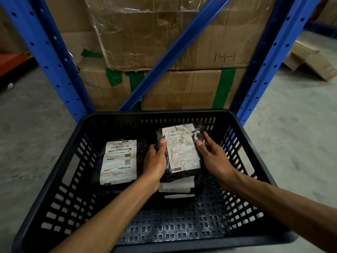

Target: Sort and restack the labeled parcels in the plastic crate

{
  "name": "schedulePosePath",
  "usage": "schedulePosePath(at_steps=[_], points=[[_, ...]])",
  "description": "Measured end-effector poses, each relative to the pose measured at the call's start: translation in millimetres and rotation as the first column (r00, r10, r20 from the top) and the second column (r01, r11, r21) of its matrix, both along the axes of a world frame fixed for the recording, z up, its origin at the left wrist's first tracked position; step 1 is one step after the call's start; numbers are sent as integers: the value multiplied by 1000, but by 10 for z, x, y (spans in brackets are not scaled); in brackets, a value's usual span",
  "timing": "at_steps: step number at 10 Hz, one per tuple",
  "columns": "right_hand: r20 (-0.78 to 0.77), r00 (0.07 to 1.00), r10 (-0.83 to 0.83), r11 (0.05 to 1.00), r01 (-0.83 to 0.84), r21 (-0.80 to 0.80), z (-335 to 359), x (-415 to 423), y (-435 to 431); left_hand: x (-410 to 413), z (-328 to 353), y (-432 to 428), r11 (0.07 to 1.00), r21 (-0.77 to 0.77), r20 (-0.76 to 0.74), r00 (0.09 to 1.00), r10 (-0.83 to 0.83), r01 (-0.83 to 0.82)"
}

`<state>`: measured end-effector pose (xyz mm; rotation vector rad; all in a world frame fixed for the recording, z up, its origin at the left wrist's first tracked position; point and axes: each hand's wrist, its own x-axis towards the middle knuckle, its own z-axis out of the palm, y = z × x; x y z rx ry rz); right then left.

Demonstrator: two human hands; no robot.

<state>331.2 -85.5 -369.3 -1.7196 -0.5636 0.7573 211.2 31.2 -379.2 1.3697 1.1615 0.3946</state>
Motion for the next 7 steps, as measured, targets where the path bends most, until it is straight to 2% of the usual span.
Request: schedulePosePath(at_steps=[2, 3, 4, 6, 7], points=[[-26, 998, 60, 991, -63, -118, -345, -15, 18, 40, -218, 72, 991, 119, -115, 992, -55, 69], [-35, 993, 110, 973, -114, -201, -476, -26, 78, 31, -326, 105, 995, 37, -219, 972, -87, 97], [-14, 997, 82, 965, -82, -248, -499, -40, 142, 50, -340, 154, 992, -3, -248, 961, -122, 125], [73, 975, 208, 881, -155, -447, -133, 104, 161, 70, -142, 189, 984, 26, -225, 960, -164, 174], [133, 939, 318, 846, -218, -486, 309, 85, 41, -29, 215, 220, 957, 28, -241, 931, -275, 290]])
